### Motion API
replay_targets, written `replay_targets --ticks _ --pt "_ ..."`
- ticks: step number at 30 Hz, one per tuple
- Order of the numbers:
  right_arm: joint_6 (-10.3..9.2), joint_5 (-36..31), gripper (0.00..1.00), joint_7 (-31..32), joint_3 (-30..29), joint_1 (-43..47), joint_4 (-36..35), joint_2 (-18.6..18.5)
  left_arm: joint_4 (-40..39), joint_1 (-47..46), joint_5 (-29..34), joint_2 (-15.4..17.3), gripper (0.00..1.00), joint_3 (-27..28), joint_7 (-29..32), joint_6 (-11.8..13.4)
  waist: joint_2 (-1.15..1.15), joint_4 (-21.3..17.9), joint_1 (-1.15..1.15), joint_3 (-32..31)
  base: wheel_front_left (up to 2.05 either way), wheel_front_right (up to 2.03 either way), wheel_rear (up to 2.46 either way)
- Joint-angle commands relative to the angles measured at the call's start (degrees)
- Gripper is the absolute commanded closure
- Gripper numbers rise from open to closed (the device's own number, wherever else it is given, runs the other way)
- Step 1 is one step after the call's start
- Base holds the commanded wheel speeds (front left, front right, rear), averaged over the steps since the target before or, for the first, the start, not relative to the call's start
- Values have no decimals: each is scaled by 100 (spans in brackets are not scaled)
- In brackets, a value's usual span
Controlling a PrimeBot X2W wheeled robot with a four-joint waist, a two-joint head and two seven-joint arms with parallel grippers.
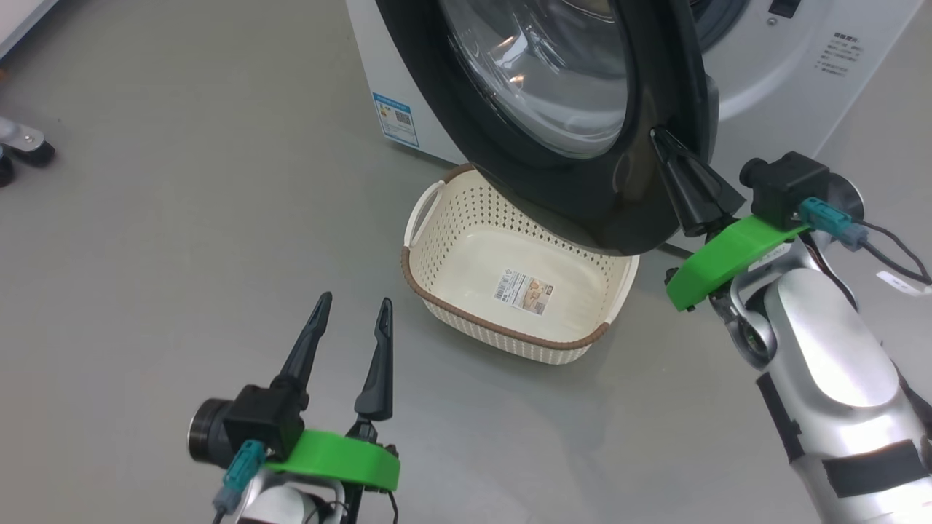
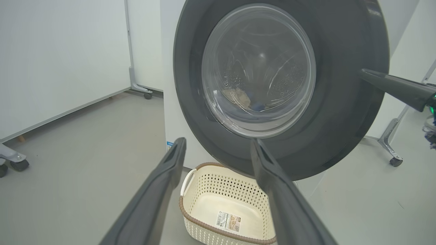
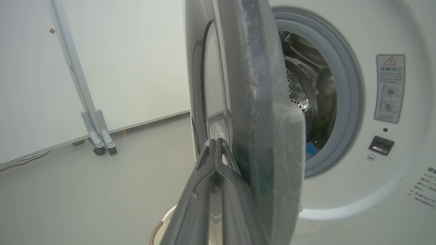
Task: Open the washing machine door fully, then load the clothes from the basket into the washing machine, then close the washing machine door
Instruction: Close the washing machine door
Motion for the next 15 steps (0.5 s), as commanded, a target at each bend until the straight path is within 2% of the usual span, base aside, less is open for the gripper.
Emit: replay_targets --ticks 1,15 --pt "43 21 100 -100 35 -316 -57 -9 -170 -242 97 11 0 277 -63 -26 0 -9 0 29 0 0 0" --pt "43 -21 100 -201 -88 -677 320 -157 -194 -295 323 -161 0 404 -63 -183 0 -3 0 219 0 0 0"
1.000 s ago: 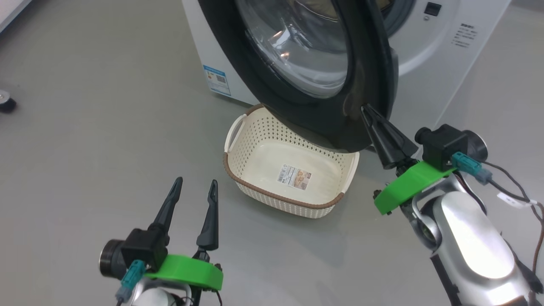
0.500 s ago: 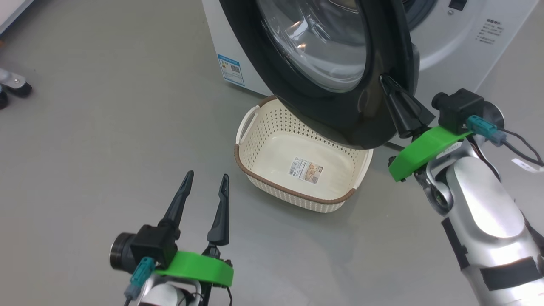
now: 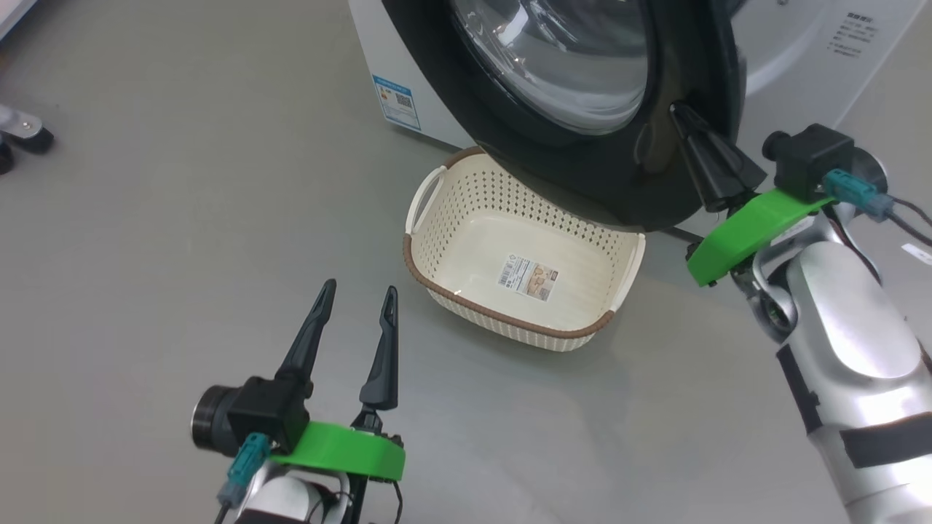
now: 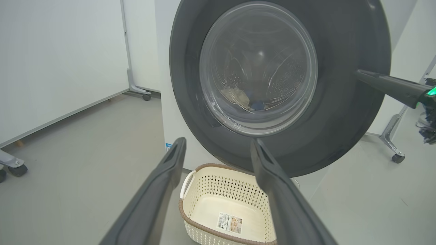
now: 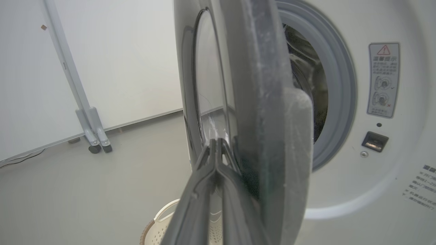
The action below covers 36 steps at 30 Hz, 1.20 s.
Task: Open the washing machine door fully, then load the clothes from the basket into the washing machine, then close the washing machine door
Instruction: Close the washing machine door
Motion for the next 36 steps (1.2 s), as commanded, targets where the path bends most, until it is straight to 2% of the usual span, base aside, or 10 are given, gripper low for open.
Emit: replay_targets --ticks 1,15,23,36 --pt "41 -15 100 -53 -28 -308 -120 -55 -196 -248 51 10 0 235 -63 -22 0 21 0 40 0 0 0" --pt "41 -285 100 143 -609 -1190 458 -743 -263 -488 76 -118 0 -35 -63 -168 0 401 0 482 0 0 0" --pt "41 -519 100 208 -933 -1753 1064 -1096 -365 -620 -115 -122 0 -328 -63 -51 0 656 0 611 0 0 0" --pt "41 -943 100 62 -1297 -2632 2110 -1243 -450 -632 -193 -123 0 -418 -63 91 0 691 0 651 0 0 0"
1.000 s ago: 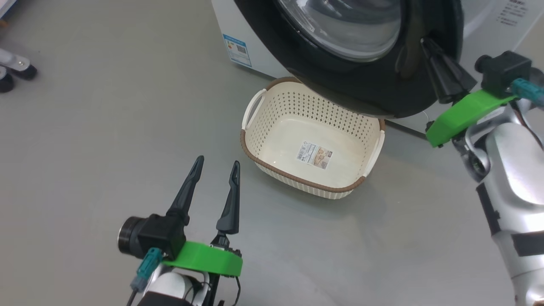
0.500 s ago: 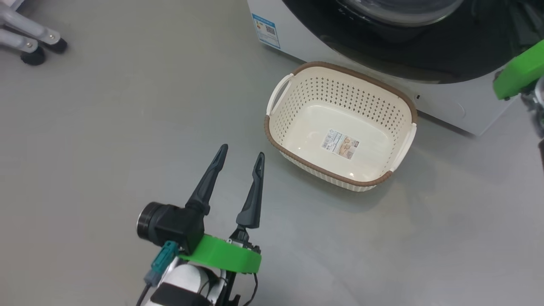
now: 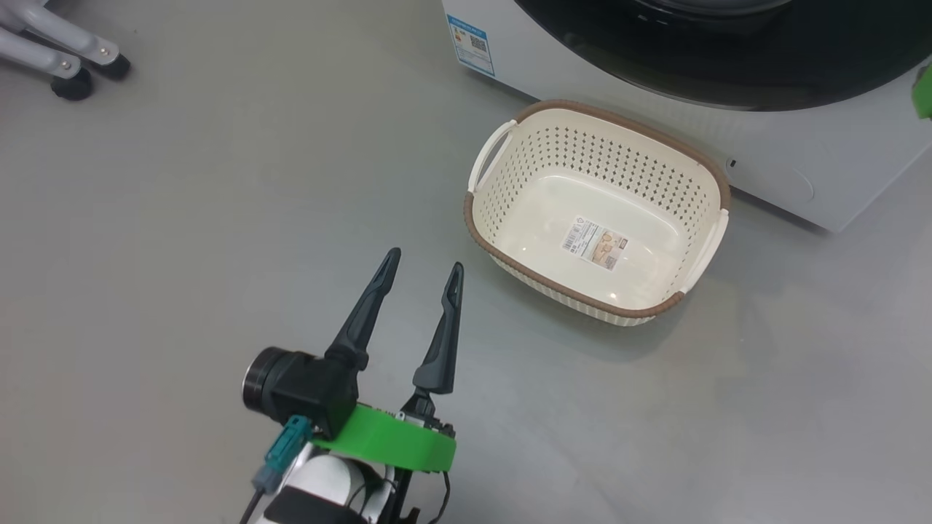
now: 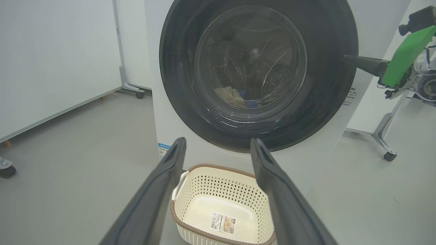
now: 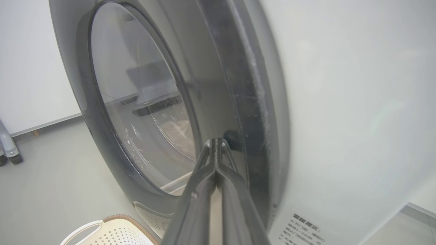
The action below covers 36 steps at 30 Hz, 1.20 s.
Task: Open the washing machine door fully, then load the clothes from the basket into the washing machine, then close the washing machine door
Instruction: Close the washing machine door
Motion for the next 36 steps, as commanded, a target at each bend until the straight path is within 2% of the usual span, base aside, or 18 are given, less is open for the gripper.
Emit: replay_targets --ticks 1,9,15,27,36 --pt "19 -54 100 -90 -47 -269 -89 -36 -207 -172 -28 46 0 169 -62 24 0 -3 0 -17 0 0 0" --pt "19 -70 100 -217 86 -73 46 190 -147 -161 -31 46 0 163 -62 15 0 -22 0 -132 0 0 0" --pt "19 183 100 -255 352 416 -196 349 -15 -146 -9 46 0 180 -62 -50 0 -107 0 -306 0 0 0" --pt "19 770 100 -260 857 2304 -2147 857 195 -58 217 46 0 525 -62 -173 0 -865 0 -643 0 0 0" --pt "19 709 100 -261 519 3540 -3417 1148 413 -36 296 48 0 745 -62 -326 0 -1429 0 -863 0 0 0"
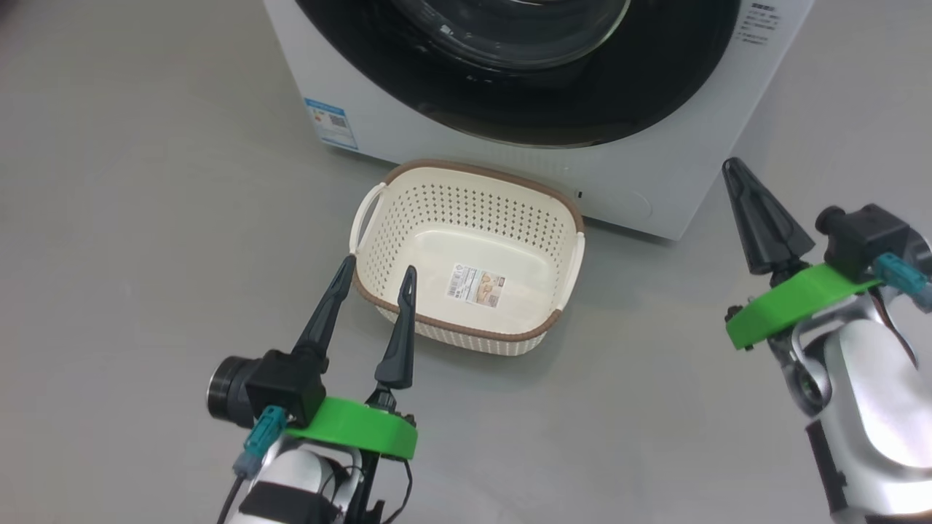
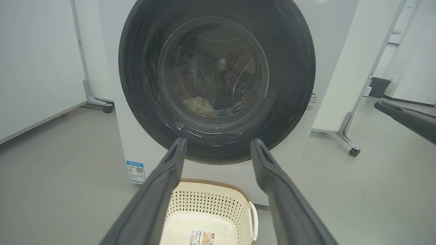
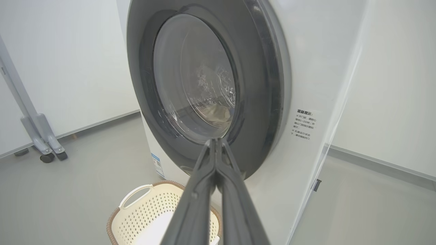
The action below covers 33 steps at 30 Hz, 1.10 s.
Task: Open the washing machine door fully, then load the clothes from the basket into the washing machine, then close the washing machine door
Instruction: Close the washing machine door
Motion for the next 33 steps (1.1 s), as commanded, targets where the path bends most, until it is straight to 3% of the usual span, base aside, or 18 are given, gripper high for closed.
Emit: replay_targets --ticks 1,2,3,6,9,21,33 --pt "19 -26 99 -53 58 44 -262 78 -124 -67 19 48 0 226 -38 -21 0 -169 1 -116 0 0 0" --pt "19 -40 87 -53 25 154 -337 110 -87 -55 -19 47 0 247 -38 -46 0 -221 1 -148 0 0 0" --pt "19 -59 68 -53 -11 255 -411 138 -53 -60 -1 54 0 254 -38 -61 0 -269 1 -178 0 0 0" --pt "19 -94 25 -53 -78 531 -595 232 47 -40 -23 66 0 281 -38 -120 0 -431 1 -283 0 0 0" --pt "19 -124 0 -53 -147 773 -773 314 104 -4 -14 73 0 324 -38 -129 0 -590 1 -378 0 0 0" --pt "19 -167 0 27 -397 1584 -1599 468 169 111 -4 172 0 533 -38 -92 0 -1242 1 -596 0 0 0" --pt "19 102 0 276 -895 2394 -2378 483 132 362 7 279 0 704 -38 63 0 -1629 1 -756 0 0 0"
